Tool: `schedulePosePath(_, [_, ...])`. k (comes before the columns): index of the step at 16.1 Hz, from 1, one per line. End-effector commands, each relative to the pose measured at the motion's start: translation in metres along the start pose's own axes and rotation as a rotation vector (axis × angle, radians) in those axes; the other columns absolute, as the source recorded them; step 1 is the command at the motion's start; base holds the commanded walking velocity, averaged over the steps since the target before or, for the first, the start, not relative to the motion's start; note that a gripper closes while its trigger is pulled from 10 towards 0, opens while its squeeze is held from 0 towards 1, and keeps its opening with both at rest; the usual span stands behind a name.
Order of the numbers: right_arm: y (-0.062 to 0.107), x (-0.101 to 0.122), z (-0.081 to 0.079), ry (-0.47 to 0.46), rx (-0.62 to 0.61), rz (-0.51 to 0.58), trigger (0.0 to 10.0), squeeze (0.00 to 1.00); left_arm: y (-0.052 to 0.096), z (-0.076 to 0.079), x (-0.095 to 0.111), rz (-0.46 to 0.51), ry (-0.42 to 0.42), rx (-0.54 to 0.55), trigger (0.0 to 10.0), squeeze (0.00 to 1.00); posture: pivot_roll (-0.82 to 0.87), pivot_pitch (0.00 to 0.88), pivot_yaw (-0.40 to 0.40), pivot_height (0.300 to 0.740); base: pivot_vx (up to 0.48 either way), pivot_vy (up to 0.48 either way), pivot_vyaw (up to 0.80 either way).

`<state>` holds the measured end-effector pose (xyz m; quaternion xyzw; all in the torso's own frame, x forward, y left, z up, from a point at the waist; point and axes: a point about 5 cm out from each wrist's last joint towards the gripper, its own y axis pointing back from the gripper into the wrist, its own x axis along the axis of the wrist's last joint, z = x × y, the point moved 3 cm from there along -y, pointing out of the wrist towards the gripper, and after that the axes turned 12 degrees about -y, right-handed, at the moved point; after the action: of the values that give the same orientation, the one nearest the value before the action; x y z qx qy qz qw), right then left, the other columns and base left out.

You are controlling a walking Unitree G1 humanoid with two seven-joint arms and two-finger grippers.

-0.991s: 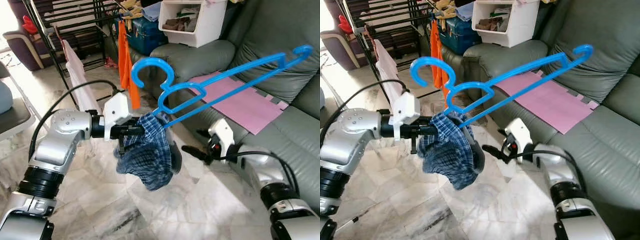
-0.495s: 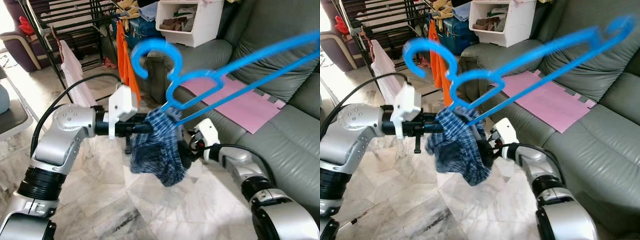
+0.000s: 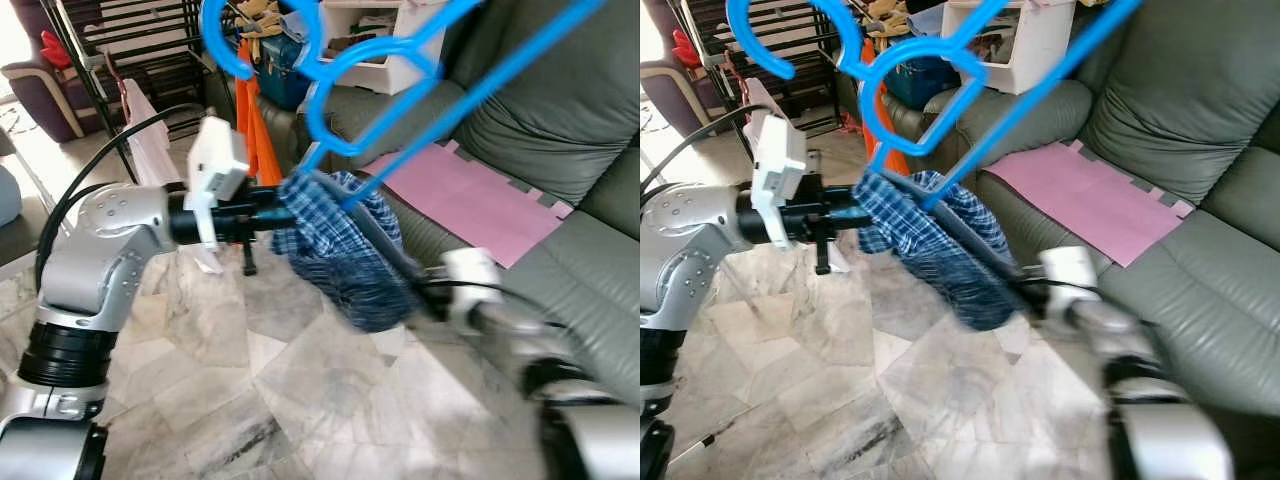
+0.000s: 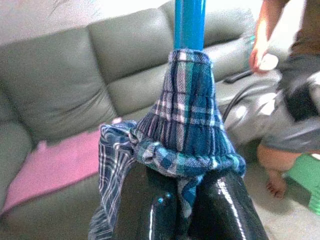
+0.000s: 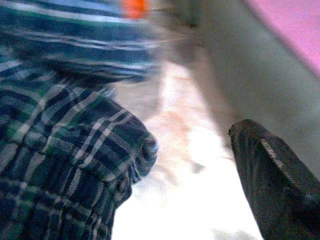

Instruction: Hang hanger

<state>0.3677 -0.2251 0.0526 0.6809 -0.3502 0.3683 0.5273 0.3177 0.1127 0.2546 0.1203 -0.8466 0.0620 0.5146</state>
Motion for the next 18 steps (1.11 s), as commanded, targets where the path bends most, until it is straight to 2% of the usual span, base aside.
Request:
schedulePosePath(1, [0.011,0.01,0.027,-0.026,-0.104,0.057,0.0,0.0,0.012,-0.006,-0.017,-0.075,-0.053,0.077,1.9,0.0,-0.09,0.0,0.001,0.74,0.0,0.0,0.0])
schedulePosePath(2, [0.019,0.035,0.042,-0.03,-0.159,0.156,0.0,0.0,0.017,-0.002,-0.041,-0.15,-0.043,0.108,1.8,0.0,-0.1,0.0,0.008,0.74,0.0,0.0,0.0])
schedulePosePath(3, [0.026,0.063,0.051,-0.069,-0.189,0.262,0.0,0.0,0.022,0.006,-0.068,-0.225,-0.035,0.126,1.3,0.0,-0.11,0.0,0.012,0.74,0.0,0.0,0.0])
schedulePosePath(4, [0.029,0.082,0.053,-0.074,-0.208,0.323,0.0,0.0,0.025,0.009,-0.086,-0.268,-0.02,0.162,0.8,0.0,-0.12,0.0,0.018,0.74,0.0,0.0,0.0])
schedulePosePath(5, [0.031,0.101,0.052,-0.084,-0.217,0.383,0.0,0.0,0.029,0.013,-0.105,-0.315,-0.004,0.203,0.1,0.0,-0.12,0.0,0.018,0.74,0.0,0.0,0.0])
schedulePosePath(7, [0.029,0.121,0.041,-0.085,-0.198,0.436,0.0,0.0,0.031,0.022,-0.127,-0.377,0.005,0.227,0.0,0.0,-0.13,0.0,0.017,0.74,0.0,0.0,0.0])
schedulePosePath(9, [0.021,0.144,0.015,-0.086,-0.147,0.494,0.0,0.0,0.033,0.037,-0.151,-0.438,-0.016,0.219,0.0,0.0,-0.13,0.0,0.01,0.74,0.0,0.0,0.0])
schedulePosePath(10, [0.02,0.148,0.01,-0.091,-0.139,0.503,0.0,0.0,0.033,0.04,-0.155,-0.449,-0.028,0.211,0.0,0.0,-0.13,0.0,0.01,0.74,0.0,0.0,0.0])
schedulePosePath(11, [0.017,0.159,-0.003,-0.075,-0.122,0.533,0.0,0.0,0.035,0.049,-0.164,-0.479,-0.036,0.193,0.0,0.0,-0.12,0.0,0.006,0.74,0.0,0.0,0.0])
schedulePosePath(13, [0.017,0.169,-0.013,-0.07,-0.113,0.559,0.0,0.0,0.04,0.053,-0.171,-0.497,-0.039,0.202,0.0,0.0,-0.12,0.0,0.005,0.74,0.0,0.0,0.0])
schedulePosePath(15, [0.016,0.171,-0.014,-0.069,-0.132,0.562,0.0,0.0,0.041,0.051,-0.172,-0.457,0.008,0.266,0.0,0.0,-0.13,0.0,0.007,0.74,0.0,0.0,0.0])
schedulePosePath(18, [0.016,0.17,-0.01,-0.085,-0.17,0.562,0.0,0.0,0.037,0.061,-0.174,-0.447,-0.031,0.2,0.0,0.0,-0.13,0.0,0.009,0.74,0.0,0.0,0.0])
